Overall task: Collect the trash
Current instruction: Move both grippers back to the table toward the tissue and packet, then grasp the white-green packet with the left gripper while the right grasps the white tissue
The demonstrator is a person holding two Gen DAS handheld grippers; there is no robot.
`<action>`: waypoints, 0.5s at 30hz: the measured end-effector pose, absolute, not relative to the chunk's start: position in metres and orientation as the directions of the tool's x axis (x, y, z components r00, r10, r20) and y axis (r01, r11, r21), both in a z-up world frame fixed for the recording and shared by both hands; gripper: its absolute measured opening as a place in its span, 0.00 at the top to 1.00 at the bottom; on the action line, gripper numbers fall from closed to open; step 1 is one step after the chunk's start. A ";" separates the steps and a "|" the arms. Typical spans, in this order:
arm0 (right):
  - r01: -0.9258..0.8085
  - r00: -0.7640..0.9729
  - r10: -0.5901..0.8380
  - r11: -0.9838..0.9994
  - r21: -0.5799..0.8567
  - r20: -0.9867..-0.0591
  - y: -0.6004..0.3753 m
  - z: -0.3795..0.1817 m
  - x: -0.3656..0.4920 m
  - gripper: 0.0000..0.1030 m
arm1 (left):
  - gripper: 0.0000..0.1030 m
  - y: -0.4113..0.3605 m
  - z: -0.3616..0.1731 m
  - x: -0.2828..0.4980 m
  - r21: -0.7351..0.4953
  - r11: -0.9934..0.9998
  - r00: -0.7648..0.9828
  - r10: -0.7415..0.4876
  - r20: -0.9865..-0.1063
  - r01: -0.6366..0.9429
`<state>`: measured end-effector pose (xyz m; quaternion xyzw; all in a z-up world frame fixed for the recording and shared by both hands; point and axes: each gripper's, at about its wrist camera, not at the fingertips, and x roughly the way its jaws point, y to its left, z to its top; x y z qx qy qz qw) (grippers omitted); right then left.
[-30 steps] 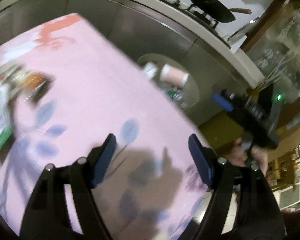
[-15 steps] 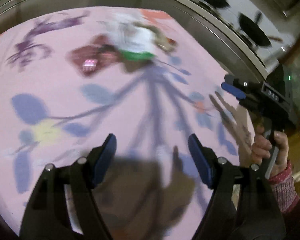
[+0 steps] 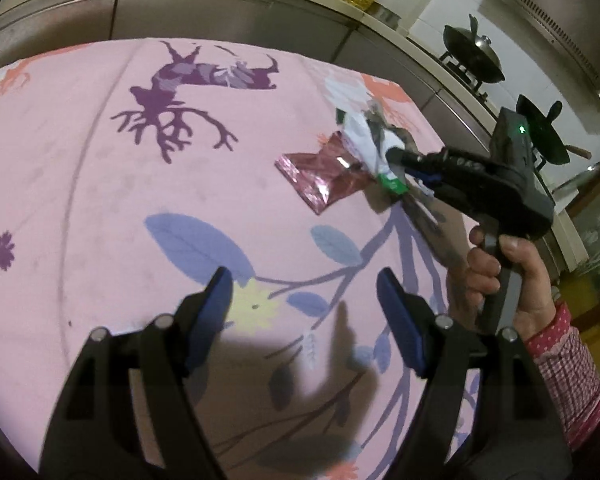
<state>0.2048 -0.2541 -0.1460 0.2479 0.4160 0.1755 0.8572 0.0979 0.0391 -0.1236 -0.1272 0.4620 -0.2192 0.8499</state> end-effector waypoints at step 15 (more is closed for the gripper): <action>0.019 0.713 0.437 0.770 0.638 -0.549 -0.336 -0.154 0.016 1.00 | 0.31 -0.047 -0.109 0.101 -0.433 0.788 0.380 -0.599 -0.705 0.438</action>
